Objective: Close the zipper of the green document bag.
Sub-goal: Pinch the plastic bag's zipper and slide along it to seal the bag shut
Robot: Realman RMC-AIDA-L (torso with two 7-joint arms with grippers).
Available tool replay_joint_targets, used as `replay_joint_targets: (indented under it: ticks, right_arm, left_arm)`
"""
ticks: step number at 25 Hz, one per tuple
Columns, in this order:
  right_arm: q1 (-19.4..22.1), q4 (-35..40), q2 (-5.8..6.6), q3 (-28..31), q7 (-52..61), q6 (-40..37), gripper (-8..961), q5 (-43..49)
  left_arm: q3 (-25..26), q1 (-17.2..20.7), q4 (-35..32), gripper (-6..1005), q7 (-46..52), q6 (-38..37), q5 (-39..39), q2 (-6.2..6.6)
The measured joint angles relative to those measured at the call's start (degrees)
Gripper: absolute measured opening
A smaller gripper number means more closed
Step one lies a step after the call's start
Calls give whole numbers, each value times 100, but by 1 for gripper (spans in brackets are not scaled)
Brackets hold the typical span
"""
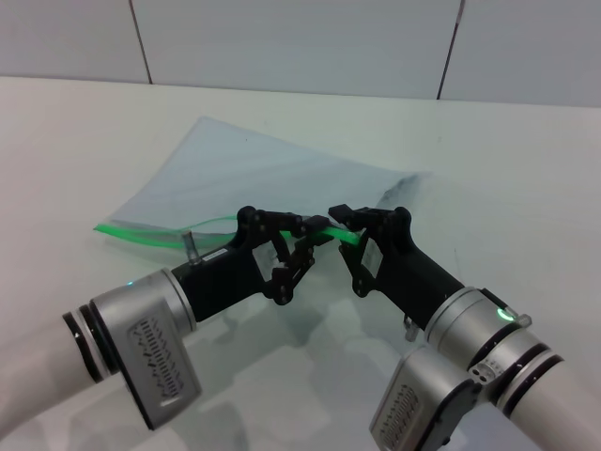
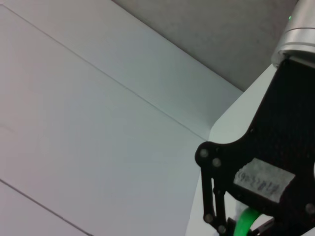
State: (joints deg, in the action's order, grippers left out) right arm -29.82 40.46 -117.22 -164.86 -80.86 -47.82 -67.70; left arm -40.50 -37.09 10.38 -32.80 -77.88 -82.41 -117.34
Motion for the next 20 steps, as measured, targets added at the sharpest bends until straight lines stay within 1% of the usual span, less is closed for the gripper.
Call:
replay_joint_targets:
  ticks: [9,20]
  right_arm:
    - [76,-66,21,5,175,-203,106,-42]
    - [162,-593,24,44,834,-808,113,-57]
  left_arm:
    - [79,98,-1,83,2,-20,69,3]
    - [87,248,-9,84,2,-29,451,26]
